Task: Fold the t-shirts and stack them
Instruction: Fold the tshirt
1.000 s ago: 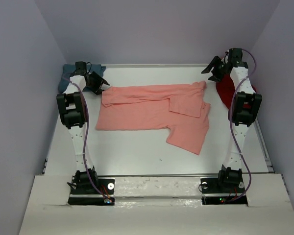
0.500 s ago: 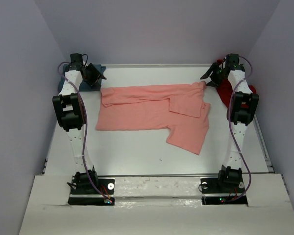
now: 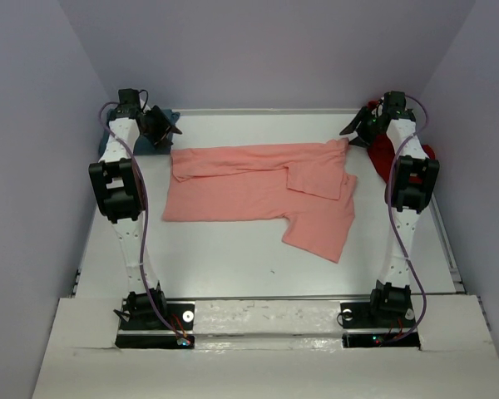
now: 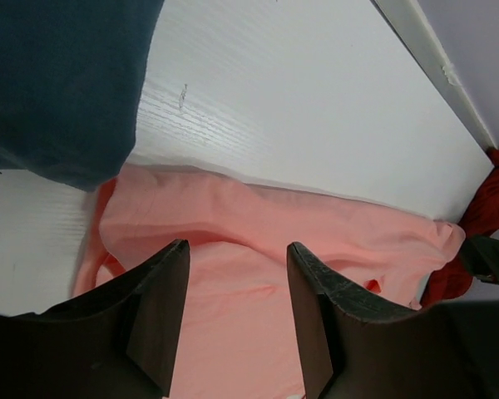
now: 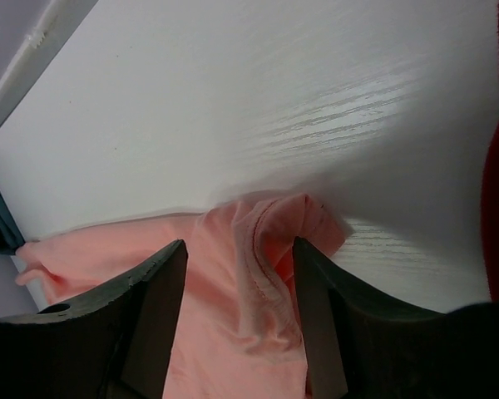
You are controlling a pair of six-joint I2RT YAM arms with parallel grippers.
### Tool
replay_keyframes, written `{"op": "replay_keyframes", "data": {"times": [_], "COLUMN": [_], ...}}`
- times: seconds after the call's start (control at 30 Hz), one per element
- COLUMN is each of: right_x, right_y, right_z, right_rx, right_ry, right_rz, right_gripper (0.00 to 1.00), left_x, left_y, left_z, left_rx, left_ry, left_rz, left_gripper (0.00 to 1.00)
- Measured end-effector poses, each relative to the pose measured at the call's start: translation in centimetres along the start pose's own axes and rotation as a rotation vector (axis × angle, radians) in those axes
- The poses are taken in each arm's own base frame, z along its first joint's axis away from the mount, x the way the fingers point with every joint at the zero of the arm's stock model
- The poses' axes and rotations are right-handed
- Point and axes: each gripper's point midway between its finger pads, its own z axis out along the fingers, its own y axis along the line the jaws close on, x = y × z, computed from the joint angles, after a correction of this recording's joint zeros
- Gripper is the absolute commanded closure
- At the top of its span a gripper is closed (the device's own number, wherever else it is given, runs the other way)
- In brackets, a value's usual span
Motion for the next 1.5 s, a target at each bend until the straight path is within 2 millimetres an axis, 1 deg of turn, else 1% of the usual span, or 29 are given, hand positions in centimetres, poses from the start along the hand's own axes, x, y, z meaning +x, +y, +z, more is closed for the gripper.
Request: {"op": "replay_keyframes", "data": {"times": [0.1,0.2,0.23,0.37,0.4,0.47,0.5,0.6,0.73,0.77,0.9,1.03,1.23,1.5], "right_x": [0.1,0.1,0.2,0.5,0.6,0.7,0.7,0.6,0.4,0.4,0.4,0.4,0.3,-0.1], "right_y": [-0.1,-0.3,-0.4,-0.9,-1.1,-1.3,-1.2,-1.1,-1.0,-1.0,-1.0,-1.0,-1.3,-2.0], "right_z": [0.1,0.4,0.6,1.3,1.5,1.7,1.7,1.6,1.6,1.6,1.6,1.6,1.7,1.7], "right_rx": [0.000,0.001,0.002,0.003,0.004,0.007,0.007,0.003,0.000,0.000,0.001,0.000,0.012,0.053], "right_ry": [0.002,0.005,0.007,0.019,0.022,0.026,0.026,0.021,0.016,0.016,0.016,0.015,0.007,-0.016], "right_rz": [0.005,0.010,0.014,0.027,0.030,0.036,0.036,0.032,0.030,0.032,0.030,0.030,0.027,0.027], "right_gripper": [0.46,0.52,0.56,0.63,0.67,0.70,0.71,0.78,0.99,1.00,1.00,1.00,1.00,1.00], "left_x": [0.3,1.3,1.7,3.6,4.1,5.0,5.6,7.0,8.9,9.1,9.7,9.3,9.1,9.0], "left_y": [-0.6,-1.6,-2.0,-3.6,-3.8,-4.2,-4.3,-4.2,-3.4,-3.2,-2.8,-2.7,-2.4,-2.2], "left_z": [0.1,0.4,0.6,1.6,2.1,2.7,3.3,4.8,6.7,7.0,8.0,8.3,8.4,8.4], "left_rx": [0.024,0.043,0.049,0.080,0.087,0.094,0.096,0.094,0.070,0.065,0.051,0.041,0.024,0.018], "left_ry": [0.012,0.034,0.042,0.083,0.098,0.119,0.134,0.169,0.213,0.218,0.231,0.220,0.213,0.209], "left_rz": [0.012,0.033,0.042,0.075,0.081,0.090,0.094,0.103,0.106,0.105,0.114,0.122,0.132,0.145], "left_gripper": [0.41,0.41,0.41,0.42,0.42,0.42,0.42,0.43,0.43,0.43,0.43,0.43,0.44,0.45]}}
